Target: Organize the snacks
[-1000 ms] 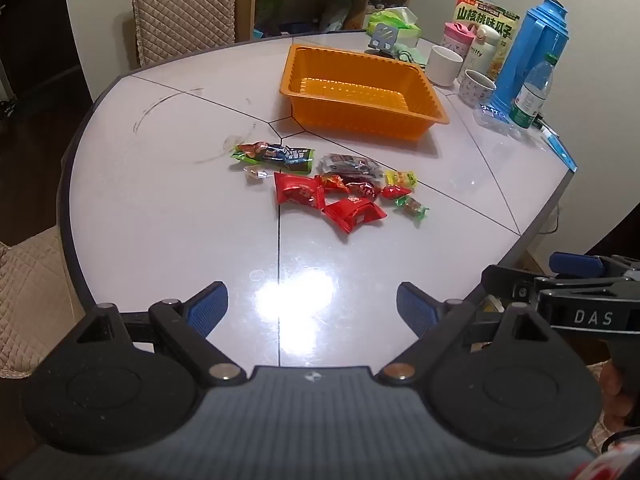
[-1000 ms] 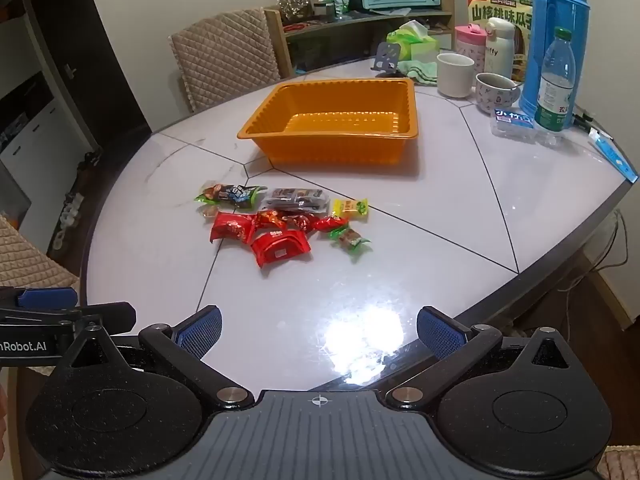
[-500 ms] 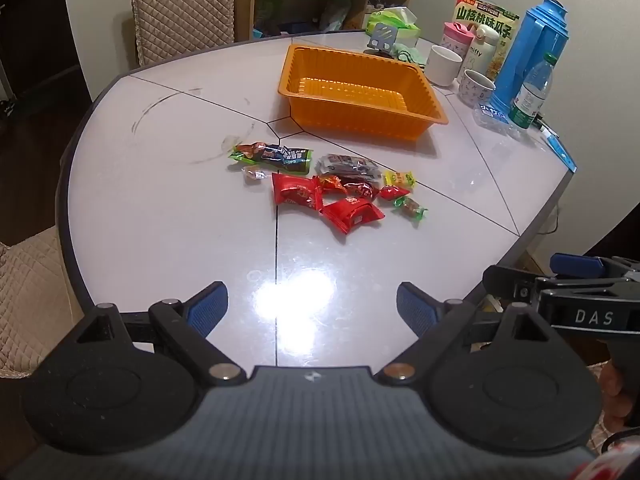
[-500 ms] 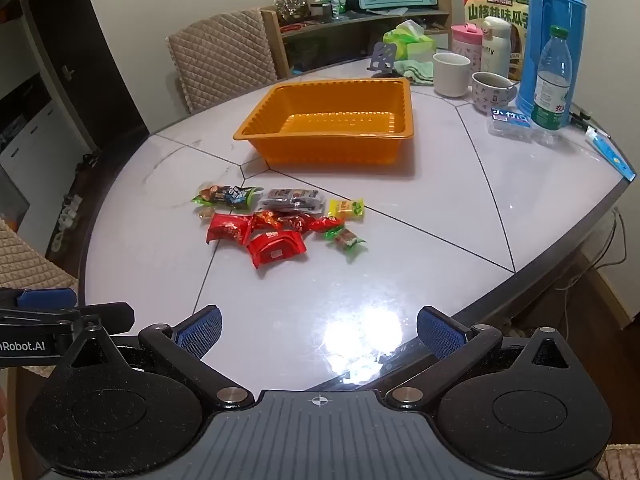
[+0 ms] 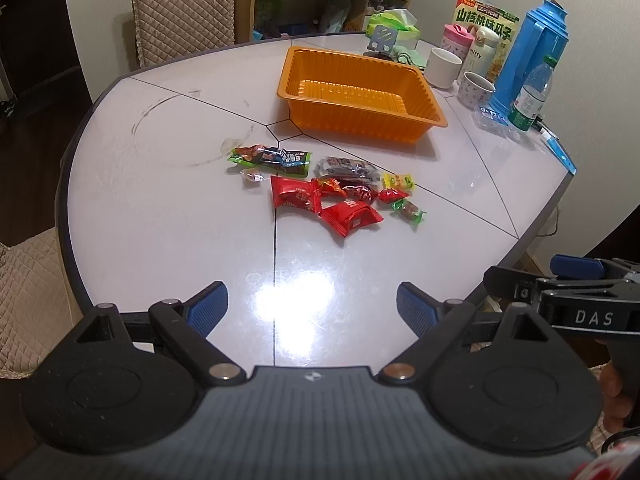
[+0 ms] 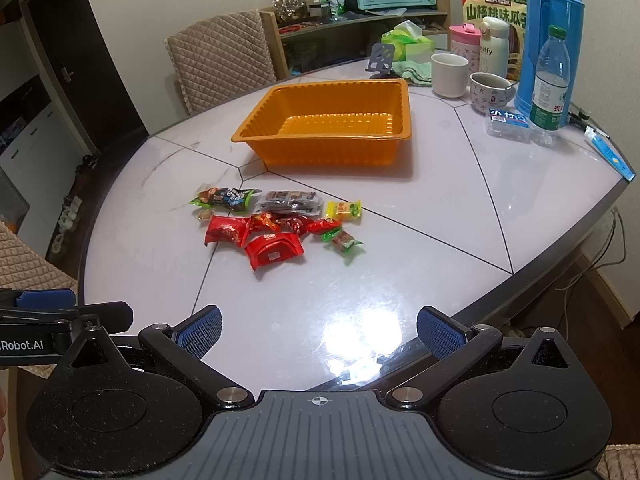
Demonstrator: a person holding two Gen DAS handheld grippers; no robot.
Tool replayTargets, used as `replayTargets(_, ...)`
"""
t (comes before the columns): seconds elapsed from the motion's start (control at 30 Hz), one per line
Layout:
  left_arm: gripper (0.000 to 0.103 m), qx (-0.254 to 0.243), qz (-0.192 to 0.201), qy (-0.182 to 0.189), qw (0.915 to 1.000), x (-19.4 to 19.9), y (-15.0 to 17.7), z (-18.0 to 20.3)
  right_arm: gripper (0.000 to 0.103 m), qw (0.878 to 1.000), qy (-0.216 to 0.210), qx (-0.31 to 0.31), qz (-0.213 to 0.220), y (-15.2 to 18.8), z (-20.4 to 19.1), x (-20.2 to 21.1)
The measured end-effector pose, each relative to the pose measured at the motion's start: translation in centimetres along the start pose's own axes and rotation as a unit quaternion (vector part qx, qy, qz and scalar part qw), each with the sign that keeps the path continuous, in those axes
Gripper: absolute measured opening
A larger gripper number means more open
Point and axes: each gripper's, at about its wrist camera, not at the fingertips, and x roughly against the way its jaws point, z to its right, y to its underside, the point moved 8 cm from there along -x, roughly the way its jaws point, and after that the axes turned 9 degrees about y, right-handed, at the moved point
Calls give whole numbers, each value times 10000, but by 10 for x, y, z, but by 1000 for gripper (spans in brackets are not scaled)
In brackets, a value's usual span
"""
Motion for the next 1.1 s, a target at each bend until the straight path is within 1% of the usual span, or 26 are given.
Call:
replayTargets(0.9,90,6,3,0,10000,0,0,0,103,10000,4,-30,-15,-1,4,-2)
replayTargets(0.93,90,10,1,-1,10000,5,-8,2,103,10000,6,-31,-20,-2,4,-3)
replayTargets(1.1,90,15,0,-4,10000,4,-11,7,103,10000,5,-35,-20,-2,4,-3)
